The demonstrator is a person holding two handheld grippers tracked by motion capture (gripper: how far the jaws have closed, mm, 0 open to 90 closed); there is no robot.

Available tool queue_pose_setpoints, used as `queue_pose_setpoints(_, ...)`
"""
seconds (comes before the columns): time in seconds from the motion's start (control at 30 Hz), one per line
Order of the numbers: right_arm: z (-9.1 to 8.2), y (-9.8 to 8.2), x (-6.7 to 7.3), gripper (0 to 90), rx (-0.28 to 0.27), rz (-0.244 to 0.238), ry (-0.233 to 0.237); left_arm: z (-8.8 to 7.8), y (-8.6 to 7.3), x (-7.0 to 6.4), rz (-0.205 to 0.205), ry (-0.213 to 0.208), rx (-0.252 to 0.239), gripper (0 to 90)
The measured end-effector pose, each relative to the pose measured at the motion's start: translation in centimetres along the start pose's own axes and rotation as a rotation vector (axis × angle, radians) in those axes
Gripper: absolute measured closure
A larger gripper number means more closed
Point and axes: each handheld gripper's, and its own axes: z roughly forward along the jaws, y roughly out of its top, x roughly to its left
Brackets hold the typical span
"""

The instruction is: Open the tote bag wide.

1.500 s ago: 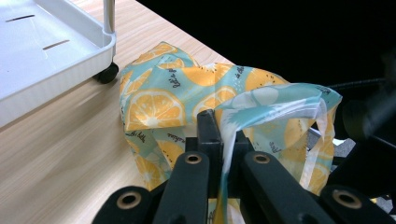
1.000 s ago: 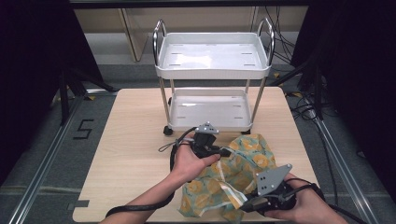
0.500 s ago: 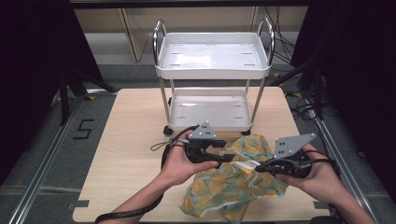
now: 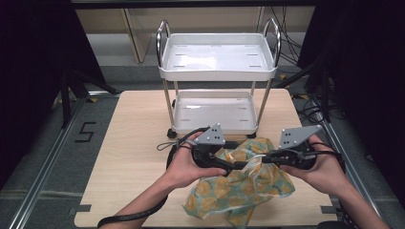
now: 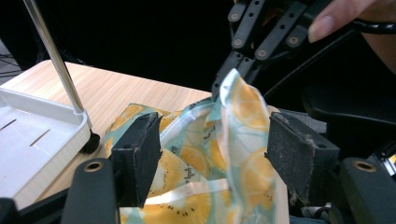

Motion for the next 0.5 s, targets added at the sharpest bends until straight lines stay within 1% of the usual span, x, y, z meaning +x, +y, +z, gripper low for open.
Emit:
queue_pose_setpoints(0.03,0.1,0.0,-0.1,90.0,-0.004,0.004,-0.004,0.0,-0.1,0.0,-0.007,0.006,0.003,33.8)
queue_pose_setpoints(0.07,0.1,0.1,-0.2,90.0,-0.013,-0.005,-0.008,0.0,-0.2,0.2,0.001,0.002,0.012,33.4)
queue_pose_setpoints(0.1,0.1,0.1,-0.2,90.0,-0.009,0.009,-0.003,0.1,-0.4,0.2,-0.004,-0.003,0.016,32.6)
queue_pose_setpoints(0.13,0.1,0.2,-0.3,90.0,-0.012,0.01,-0.008,0.1,-0.6,0.3,-0.014,0.003,0.024,32.1)
queue_pose_setpoints(0.17,0.2,0.2,-0.3,90.0,-0.014,0.012,-0.01,0.2,-0.8,0.5,-0.007,-0.003,0.03,31.6)
queue_pose_setpoints(0.2,0.1,0.3,-0.3,90.0,-0.013,0.03,-0.02,0.3,-1.0,0.5,-0.014,0.003,0.039,31.0)
queue_pose_setpoints(0.23,0.1,0.4,-0.3,90.0,-0.016,0.031,-0.022,0.5,-1.2,0.7,-0.014,-0.003,0.051,30.7)
queue_pose_setpoints(0.27,0.2,0.5,-0.5,90.0,-0.021,0.02,-0.015,0.7,-1.4,0.7,-0.022,-0.001,0.062,30.5)
queue_pose_setpoints(0.3,0.3,0.6,-0.5,90.0,-0.027,0.02,-0.017,0.9,-1.5,0.8,-0.018,0.002,0.071,30.5)
queue_pose_setpoints(0.33,0.4,0.7,-0.5,90.0,-0.026,0.023,-0.014,1.2,-1.7,0.9,-0.017,-0.006,0.081,30.7)
queue_pose_setpoints(0.37,0.5,0.9,-0.6,90.0,-0.032,0.019,-0.013,1.4,-1.7,1.0,-0.011,-0.01,0.088,31.4)
queue_pose_setpoints(0.4,0.5,1.0,-0.5,90.0,-0.033,0.026,-0.013,1.7,-1.8,1.0,-0.019,-0.006,0.095,32.8)
queue_pose_setpoints(0.43,0.6,1.1,-0.5,90.0,-0.036,0.027,-0.005,1.9,-1.9,1.0,-0.021,-0.002,0.09,35.9)
queue_pose_setpoints(0.47,0.7,1.3,-0.4,90.0,-0.04,0.026,-0.004,2.1,-1.9,1.1,-0.028,-0.004,0.096,39.4)
queue_pose_setpoints(0.5,0.9,1.4,-0.4,90.0,-0.047,0.016,0.0,2.2,-1.9,1.2,-0.038,-0.013,0.091,43.9)
